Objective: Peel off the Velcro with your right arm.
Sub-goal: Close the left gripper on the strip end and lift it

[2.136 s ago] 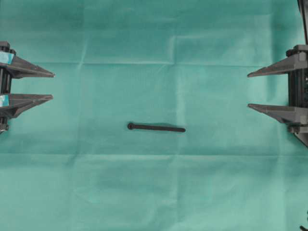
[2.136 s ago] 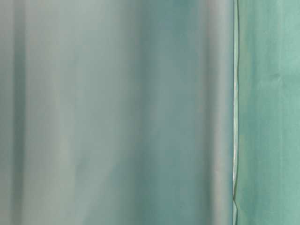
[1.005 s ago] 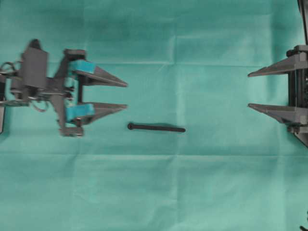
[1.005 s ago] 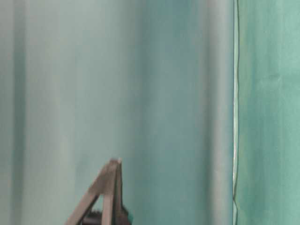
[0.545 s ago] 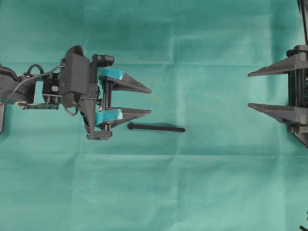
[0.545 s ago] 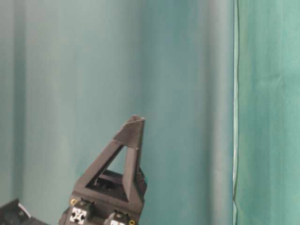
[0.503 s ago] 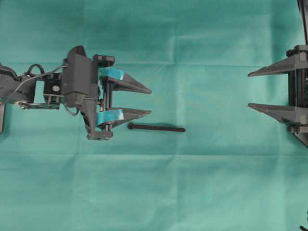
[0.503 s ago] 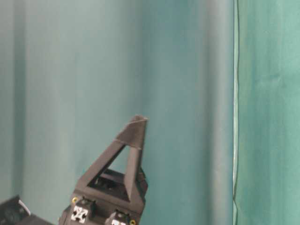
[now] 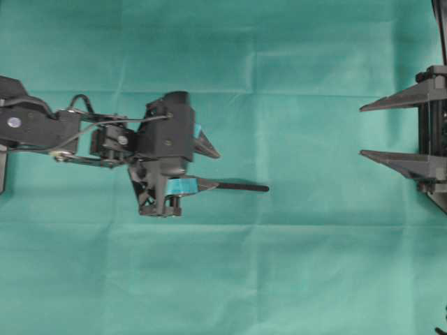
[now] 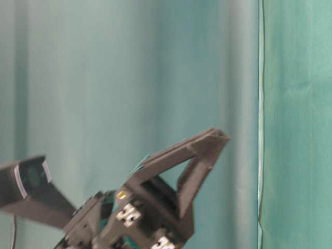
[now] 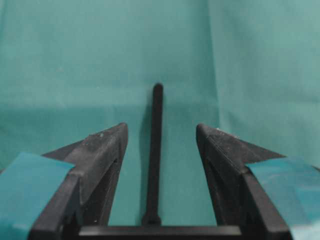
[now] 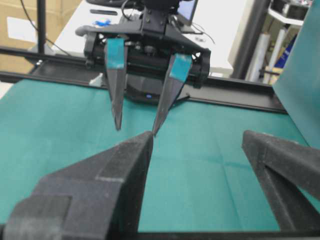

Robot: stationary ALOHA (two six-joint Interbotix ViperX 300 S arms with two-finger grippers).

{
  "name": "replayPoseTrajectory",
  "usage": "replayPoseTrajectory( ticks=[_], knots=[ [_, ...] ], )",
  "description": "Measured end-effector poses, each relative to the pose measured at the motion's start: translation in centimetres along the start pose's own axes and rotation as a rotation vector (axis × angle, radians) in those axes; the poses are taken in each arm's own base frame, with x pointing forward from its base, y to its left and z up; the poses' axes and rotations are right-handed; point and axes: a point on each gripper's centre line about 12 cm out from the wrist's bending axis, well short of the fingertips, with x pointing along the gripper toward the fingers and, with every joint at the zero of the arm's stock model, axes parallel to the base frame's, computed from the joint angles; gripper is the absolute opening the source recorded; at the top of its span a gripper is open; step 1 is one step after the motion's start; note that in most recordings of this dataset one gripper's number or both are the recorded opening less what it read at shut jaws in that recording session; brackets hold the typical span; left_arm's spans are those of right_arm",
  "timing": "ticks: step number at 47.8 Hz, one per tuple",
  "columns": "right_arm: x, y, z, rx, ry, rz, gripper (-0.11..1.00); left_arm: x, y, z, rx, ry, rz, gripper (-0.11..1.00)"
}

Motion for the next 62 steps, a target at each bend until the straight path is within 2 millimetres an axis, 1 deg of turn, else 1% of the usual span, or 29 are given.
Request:
replayPoseTrajectory(
  ticks=[11, 17, 29, 38, 56, 62],
  knots=[
    [0.0, 0.0, -0.1, 0.000, 0.003, 0.001, 0.45, 1.9, -0.6, -0.4, 0.008, 0.077, -0.010, 0.57],
    [0.0, 0.0, -0.1, -0.002, 0.002, 0.000, 0.45, 2.8, -0.6, -1.1, 0.009, 0.102, -0.010, 0.57],
    [0.0, 0.0, -0.2, -0.002, 0.003, 0.000, 0.45, 5.3, -0.6, -3.2, 0.009, 0.160, -0.008, 0.57],
    [-0.3, 0.0, -0.7, -0.001, 0.003, 0.000, 0.45, 6.6, -0.6, -4.3, 0.009, 0.181, -0.008, 0.57],
    [-0.3, 0.0, -0.7, 0.000, -0.006, 0.000, 0.45, 9.1, -0.6, -6.9, 0.013, 0.223, -0.007, 0.57],
    [-0.3, 0.0, -0.7, 0.000, -0.005, 0.000, 0.45, 9.6, -0.4, -7.3, 0.016, 0.226, -0.005, 0.56]
  ],
)
